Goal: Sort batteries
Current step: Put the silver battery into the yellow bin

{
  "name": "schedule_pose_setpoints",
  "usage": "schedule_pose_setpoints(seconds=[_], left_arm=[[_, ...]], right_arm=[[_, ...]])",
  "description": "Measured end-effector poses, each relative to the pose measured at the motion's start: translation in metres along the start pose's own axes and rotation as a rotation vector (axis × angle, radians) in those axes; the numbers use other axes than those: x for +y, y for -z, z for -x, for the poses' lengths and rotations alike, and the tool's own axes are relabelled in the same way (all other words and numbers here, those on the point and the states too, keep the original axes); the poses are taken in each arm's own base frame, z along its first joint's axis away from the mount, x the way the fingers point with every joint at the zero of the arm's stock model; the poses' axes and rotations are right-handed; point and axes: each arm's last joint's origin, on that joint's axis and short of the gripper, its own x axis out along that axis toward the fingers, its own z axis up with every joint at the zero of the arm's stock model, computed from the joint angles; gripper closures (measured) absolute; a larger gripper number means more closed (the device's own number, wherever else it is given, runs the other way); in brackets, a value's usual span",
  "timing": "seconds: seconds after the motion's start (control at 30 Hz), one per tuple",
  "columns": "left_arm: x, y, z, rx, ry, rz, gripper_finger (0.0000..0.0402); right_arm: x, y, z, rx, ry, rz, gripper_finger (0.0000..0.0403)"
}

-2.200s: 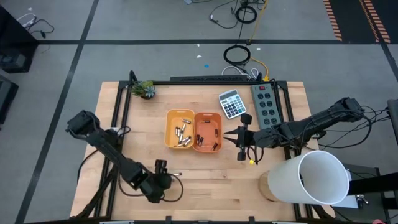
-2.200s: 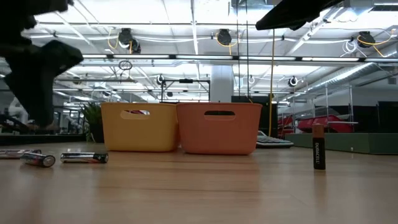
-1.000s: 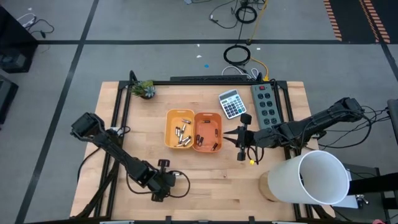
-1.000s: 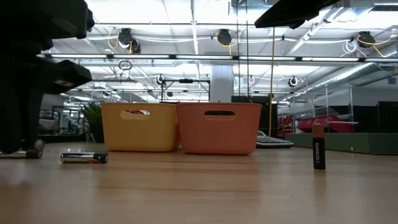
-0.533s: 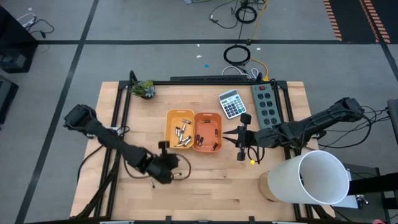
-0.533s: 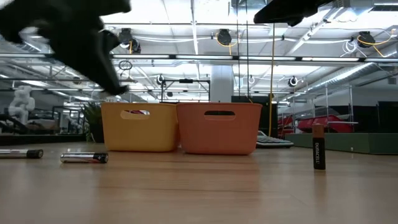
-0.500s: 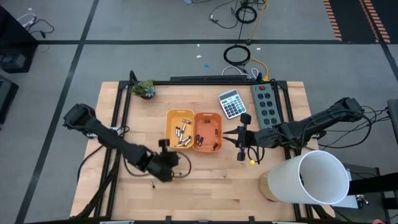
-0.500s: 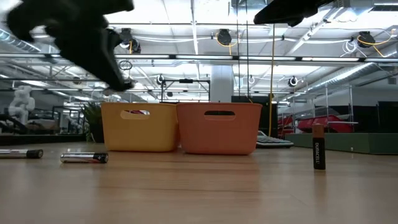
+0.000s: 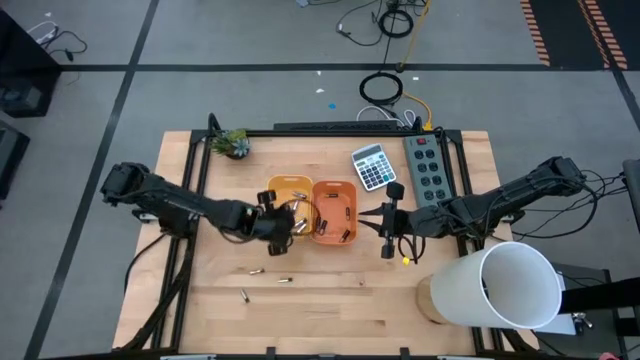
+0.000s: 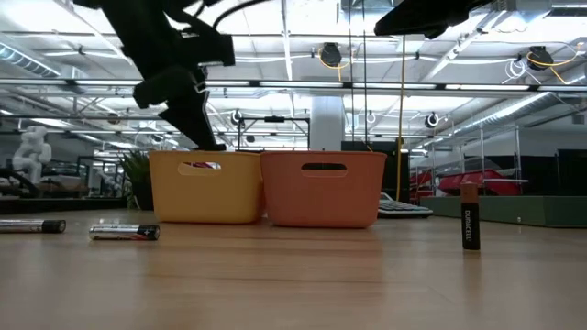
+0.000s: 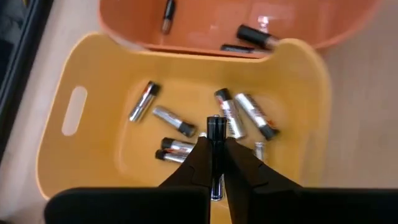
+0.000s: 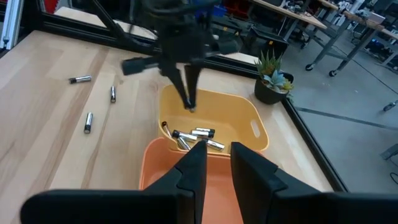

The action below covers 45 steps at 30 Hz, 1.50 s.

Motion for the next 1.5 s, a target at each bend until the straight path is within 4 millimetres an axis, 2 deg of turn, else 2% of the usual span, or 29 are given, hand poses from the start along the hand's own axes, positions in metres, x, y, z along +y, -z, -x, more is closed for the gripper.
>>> schedule_pose_setpoints(seconds=[0.07,0.23,0.5,0.63,0.77,0.87,1.0,1.13,1.5], left_arm=[[0.007,-0.001,-0.004,0.013,0.007,0.022,0.0376],[0.016,-0.003,-0.008,0.032,0.035,0.054,0.0319],[0.010,-0.006,-0.003,0.005,0.003,0.002,0.0251],[-0.009,-0.011,0.012,-0.049,0.058,-0.062,0.0232],[-0.037,-0.011,0.028,-0.138,0.141,-0.170,0.0229],[-0.057,-0.008,0.035,-0.170,0.227,-0.170,0.0229],[-0.076,0.001,0.028,-0.078,0.325,-0.061,0.0228],[-0.091,0.009,0.016,0.007,0.348,0.030,0.0228],[-0.120,0.021,-0.005,0.084,0.430,0.015,0.0228]], right_arm=[[0.000,0.000,0.000,0.000,0.000,0.000,0.0339],[0.000,0.000,0.000,0.001,-0.002,0.001,0.0339],[0.000,0.001,0.000,0.008,-0.004,-0.001,0.0339],[0.000,0.001,0.000,0.010,-0.004,-0.001,0.0339],[0.000,0.001,0.000,0.010,-0.005,-0.002,0.0339],[0.000,0.001,0.000,0.010,-0.004,-0.005,0.0339],[0.001,0.001,-0.001,0.008,-0.004,-0.007,0.0339],[0.004,0.003,-0.006,0.013,-0.005,-0.002,0.0339],[0.007,0.005,-0.011,0.020,-0.006,0.020,0.0339]])
